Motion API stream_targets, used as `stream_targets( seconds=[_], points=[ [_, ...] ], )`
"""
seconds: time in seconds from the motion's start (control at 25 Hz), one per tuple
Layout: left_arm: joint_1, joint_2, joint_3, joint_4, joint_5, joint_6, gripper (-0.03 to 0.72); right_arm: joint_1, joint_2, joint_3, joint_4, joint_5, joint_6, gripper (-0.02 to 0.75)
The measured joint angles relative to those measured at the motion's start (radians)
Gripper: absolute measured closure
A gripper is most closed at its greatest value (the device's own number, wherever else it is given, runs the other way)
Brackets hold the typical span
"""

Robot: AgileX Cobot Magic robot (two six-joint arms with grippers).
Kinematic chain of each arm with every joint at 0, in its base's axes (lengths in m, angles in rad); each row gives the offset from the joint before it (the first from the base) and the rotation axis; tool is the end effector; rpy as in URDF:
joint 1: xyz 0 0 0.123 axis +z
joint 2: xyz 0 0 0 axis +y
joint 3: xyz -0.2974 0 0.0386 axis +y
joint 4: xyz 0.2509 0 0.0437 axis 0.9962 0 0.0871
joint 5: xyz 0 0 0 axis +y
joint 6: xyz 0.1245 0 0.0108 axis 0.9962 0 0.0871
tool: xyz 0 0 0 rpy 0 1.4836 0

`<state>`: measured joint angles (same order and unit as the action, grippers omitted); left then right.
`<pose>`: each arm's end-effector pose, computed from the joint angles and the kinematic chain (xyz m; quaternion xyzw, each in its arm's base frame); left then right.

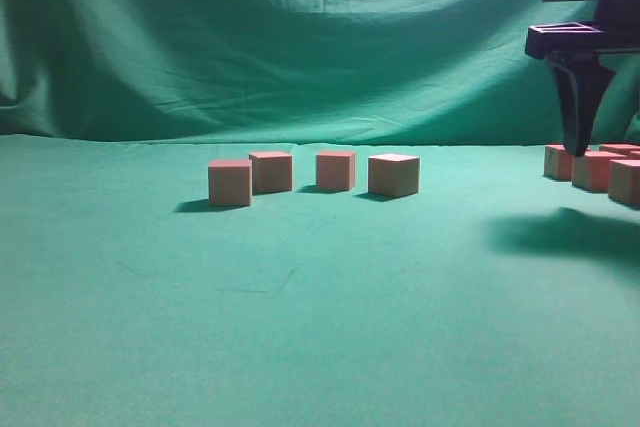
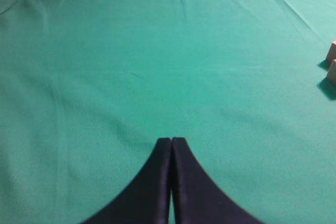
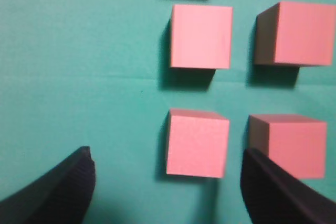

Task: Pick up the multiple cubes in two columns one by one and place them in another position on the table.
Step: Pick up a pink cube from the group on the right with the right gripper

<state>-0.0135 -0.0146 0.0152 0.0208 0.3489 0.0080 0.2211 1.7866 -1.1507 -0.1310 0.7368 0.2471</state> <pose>0.0737 -0.0001 0.1683 0.0141 0.7934 0.0071 0.6086 0.3582 0.0693 0.1721 -0.0289 0.9882 -0.0161 0.1497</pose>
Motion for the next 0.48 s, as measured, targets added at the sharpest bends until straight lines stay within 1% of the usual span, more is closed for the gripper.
stream_targets(
  seconds=[0.2,0.48],
  points=[
    [0.0,0.0,0.0,0.0,0.0,0.0,0.688,0.0,0.0,0.0,-0.004,-0.045,0.0,0.16],
    [0.0,0.0,0.0,0.0,0.0,0.0,0.688,-0.002,0.002,0.0,-0.006,-0.07,0.0,0.16]
  ],
)
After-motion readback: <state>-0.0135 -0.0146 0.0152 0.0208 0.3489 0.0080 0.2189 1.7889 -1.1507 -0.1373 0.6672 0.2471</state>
